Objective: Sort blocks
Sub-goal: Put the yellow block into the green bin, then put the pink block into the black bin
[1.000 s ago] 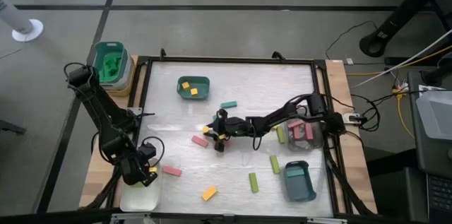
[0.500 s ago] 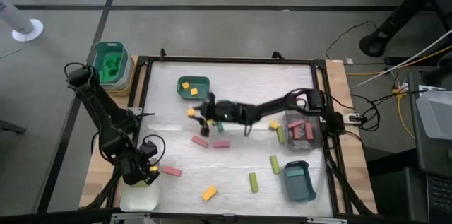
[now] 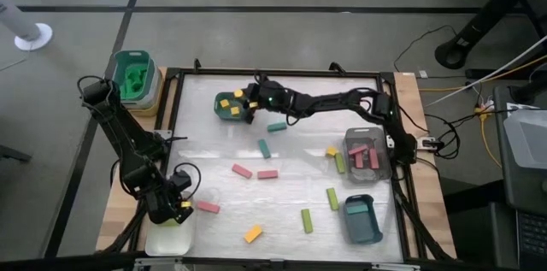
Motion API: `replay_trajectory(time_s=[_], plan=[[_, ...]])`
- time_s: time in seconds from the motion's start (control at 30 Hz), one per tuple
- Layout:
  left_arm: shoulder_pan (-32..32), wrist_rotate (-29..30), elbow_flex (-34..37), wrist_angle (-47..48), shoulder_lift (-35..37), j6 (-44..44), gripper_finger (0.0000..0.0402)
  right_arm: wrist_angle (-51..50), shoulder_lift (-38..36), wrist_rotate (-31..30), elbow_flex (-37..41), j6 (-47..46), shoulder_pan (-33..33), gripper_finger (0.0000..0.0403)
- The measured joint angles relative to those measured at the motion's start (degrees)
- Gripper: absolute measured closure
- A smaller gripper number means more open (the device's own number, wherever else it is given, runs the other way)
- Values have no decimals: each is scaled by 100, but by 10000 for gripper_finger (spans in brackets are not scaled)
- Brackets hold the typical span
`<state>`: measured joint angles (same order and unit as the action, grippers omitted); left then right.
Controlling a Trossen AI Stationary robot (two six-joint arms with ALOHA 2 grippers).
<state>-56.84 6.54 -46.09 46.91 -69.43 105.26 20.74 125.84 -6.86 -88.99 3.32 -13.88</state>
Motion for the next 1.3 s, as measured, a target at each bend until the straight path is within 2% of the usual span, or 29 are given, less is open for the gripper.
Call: replay_trajectory(time_s=[0.23,0.37,0.5,0.77,0.97,1.07,1.3], plan=[[0,374,0,-331,0,-482,210,1,0,-1,0,-311,-90,211],[0,381,0,-766,0,-817,210,1,0,27,0,-307,-71,210],[-2,538,-1,-1282,0,-1136,210,-112,-136,302,7,-258,-30,210],[7,1758,-2,-1778,2,-2188,210,-1306,-1047,451,4,332,164,210],[224,2472,-4,-1772,-164,-3118,210,-2683,-1971,449,0,510,371,210],[401,2422,-4,-1902,-467,-3749,210,-3475,-2408,450,0,514,485,210],[749,1655,-5,-2798,-1364,-5511,210,-5142,-3173,449,0,513,778,210]])
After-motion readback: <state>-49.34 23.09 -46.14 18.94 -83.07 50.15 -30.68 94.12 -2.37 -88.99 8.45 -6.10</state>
